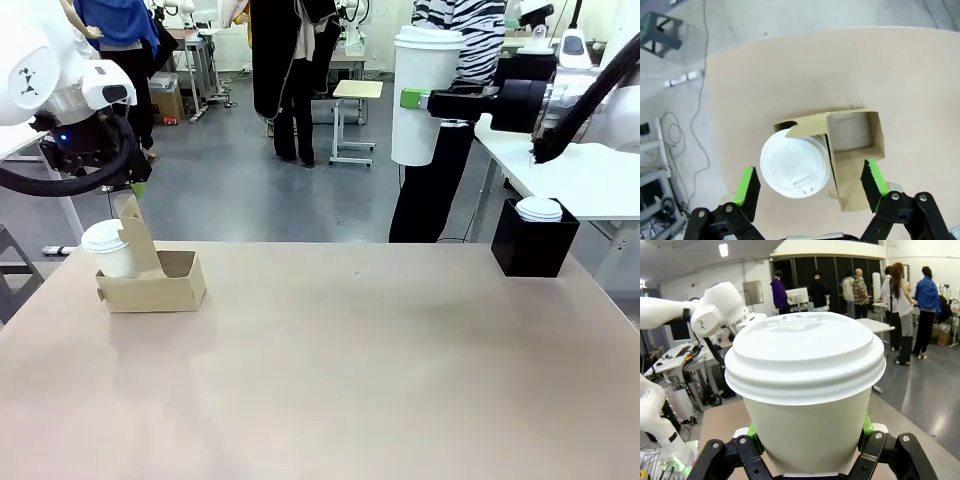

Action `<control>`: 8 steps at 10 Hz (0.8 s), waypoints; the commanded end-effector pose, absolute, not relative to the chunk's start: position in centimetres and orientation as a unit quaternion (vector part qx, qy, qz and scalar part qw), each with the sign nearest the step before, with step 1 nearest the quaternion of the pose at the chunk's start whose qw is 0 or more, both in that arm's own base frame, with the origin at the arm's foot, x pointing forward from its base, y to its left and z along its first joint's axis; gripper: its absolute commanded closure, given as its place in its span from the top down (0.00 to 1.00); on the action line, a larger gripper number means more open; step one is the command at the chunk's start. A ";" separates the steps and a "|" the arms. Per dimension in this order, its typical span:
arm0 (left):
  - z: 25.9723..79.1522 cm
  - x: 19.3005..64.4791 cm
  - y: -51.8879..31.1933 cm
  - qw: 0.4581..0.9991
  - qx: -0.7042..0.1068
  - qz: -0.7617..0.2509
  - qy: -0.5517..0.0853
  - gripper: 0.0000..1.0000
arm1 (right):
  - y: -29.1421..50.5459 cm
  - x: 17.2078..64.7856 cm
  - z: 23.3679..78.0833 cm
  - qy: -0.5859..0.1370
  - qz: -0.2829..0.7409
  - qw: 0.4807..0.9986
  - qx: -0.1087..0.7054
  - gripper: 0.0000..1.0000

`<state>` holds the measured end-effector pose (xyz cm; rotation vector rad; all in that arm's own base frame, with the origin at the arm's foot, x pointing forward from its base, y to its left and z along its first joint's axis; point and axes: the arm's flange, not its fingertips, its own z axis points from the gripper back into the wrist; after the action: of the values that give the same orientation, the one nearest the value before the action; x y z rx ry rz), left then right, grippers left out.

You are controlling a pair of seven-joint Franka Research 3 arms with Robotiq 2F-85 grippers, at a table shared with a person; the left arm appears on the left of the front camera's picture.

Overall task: Pour a drink into a cup and package it in a carrier.
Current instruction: Position the Cup Carrier in the center of the table.

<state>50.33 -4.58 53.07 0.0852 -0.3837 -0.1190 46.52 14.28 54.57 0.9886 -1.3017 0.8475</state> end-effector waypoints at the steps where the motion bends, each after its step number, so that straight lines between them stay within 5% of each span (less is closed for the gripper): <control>1: 53.4 50.1 -5.1 0.980 0.015 -0.056 -0.189 1.00 | 14.6 46.7 55.1 -0.571 0.365 0.596 0.430 0.81; 6: 50.7 51.5 -5.7 0.986 0.027 -0.035 -0.158 1.00 | 14.6 46.7 55.1 -0.571 0.365 0.596 0.430 0.81; 7: 50.5 51.6 -5.9 0.987 0.029 -0.032 -0.158 0.42 | 14.6 46.7 55.1 -0.571 0.365 0.596 0.430 0.81; 8: 50.4 51.7 -6.0 0.987 0.028 -0.031 -0.156 0.42 | 14.6 46.7 55.1 -0.571 0.365 0.596 0.430 0.81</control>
<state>51.38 -5.56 49.84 0.0535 -0.3138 -0.0898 46.53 14.26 54.57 0.9884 -1.3018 0.8472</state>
